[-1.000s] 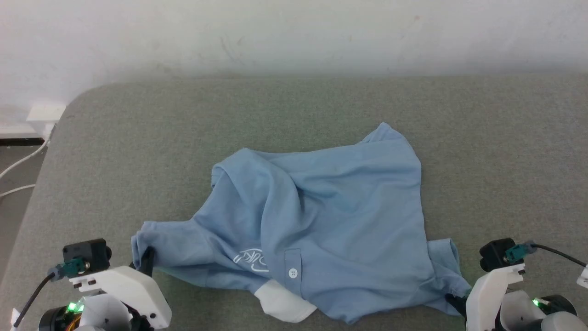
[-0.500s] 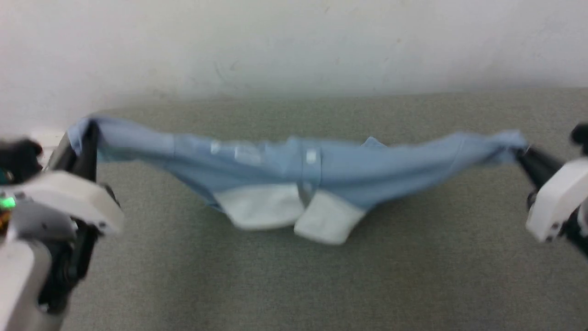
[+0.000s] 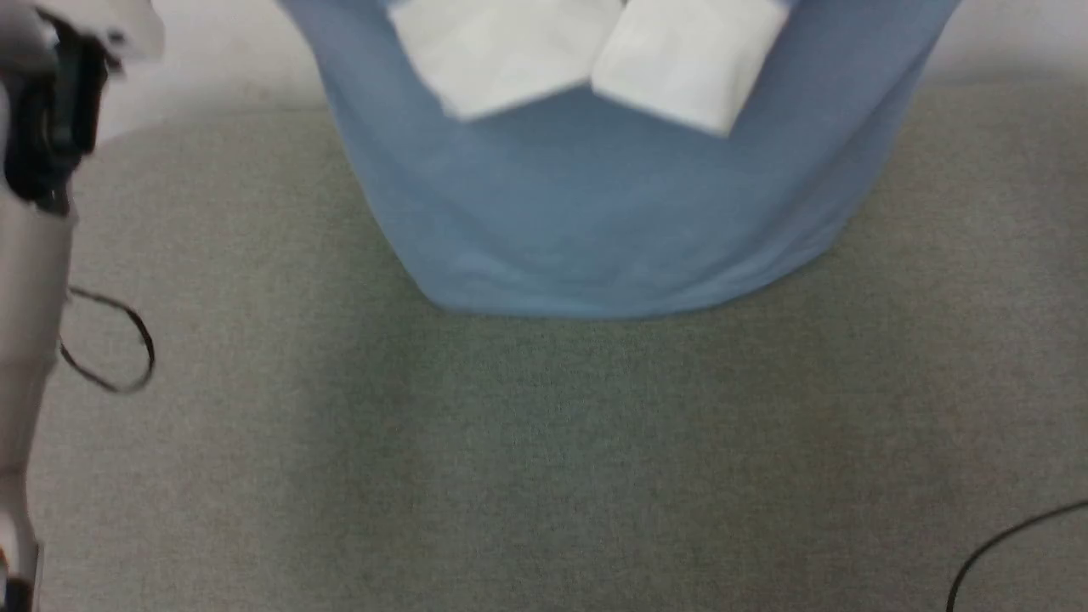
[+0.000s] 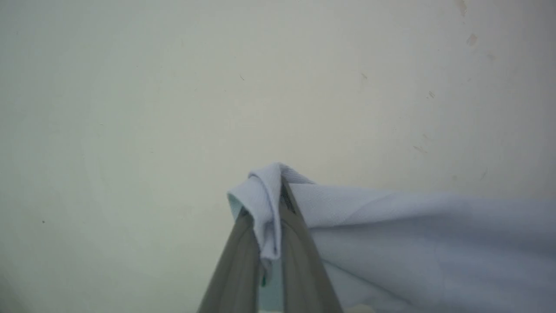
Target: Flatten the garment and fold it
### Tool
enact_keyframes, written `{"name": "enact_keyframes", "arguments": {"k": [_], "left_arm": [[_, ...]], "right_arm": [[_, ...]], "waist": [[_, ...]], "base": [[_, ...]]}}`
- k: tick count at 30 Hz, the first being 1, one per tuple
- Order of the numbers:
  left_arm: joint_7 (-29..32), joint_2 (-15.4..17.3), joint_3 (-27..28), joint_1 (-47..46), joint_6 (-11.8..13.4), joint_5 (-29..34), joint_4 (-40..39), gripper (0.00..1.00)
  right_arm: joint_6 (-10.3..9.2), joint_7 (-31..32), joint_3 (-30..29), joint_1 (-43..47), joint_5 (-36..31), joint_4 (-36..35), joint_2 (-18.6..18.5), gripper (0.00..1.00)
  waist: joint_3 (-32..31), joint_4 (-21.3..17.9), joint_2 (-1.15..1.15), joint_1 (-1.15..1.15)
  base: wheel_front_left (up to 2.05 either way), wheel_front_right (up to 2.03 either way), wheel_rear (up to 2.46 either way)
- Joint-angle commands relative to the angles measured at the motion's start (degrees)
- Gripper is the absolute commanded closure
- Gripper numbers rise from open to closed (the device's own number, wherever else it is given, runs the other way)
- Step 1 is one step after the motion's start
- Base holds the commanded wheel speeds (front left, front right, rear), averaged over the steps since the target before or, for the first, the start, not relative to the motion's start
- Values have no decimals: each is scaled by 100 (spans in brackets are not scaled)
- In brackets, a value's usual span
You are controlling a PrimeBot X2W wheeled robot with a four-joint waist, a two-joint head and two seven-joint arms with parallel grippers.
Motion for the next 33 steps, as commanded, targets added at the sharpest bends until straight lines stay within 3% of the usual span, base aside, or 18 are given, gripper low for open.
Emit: {"name": "enact_keyframes", "arguments": {"k": [1,11,17,26,33], "left_arm": [[-129,-97,-70,-516,-98,158,396,100],[-932,-477,-253,-2182,-302,580,1774,100],[-1398,-676,-282,-2456,-419,577,2529,100],[-2030,-941,-127,-1773,-681,191,3425,100],[-2328,-990,158,-447,-822,-141,3352,100]], "right_arm": [[-9,-288,25,-505,-80,336,-67,100],[-9,-1911,217,-2351,-640,1650,87,100],[-9,-2401,692,-2742,-681,2385,392,100],[-9,-2833,1470,-2220,-268,3279,621,100],[-9,-3369,1898,-940,302,3131,398,100]], "waist": [[737,-51,0,-2],[1552,-109,0,-2],[1792,-164,0,-2],[1678,-149,0,-2],[1132,-17,0,-2]], "base": [[0,0,0],[0,0,0],[0,0,0],[0,0,0],[0,0,0]]}}
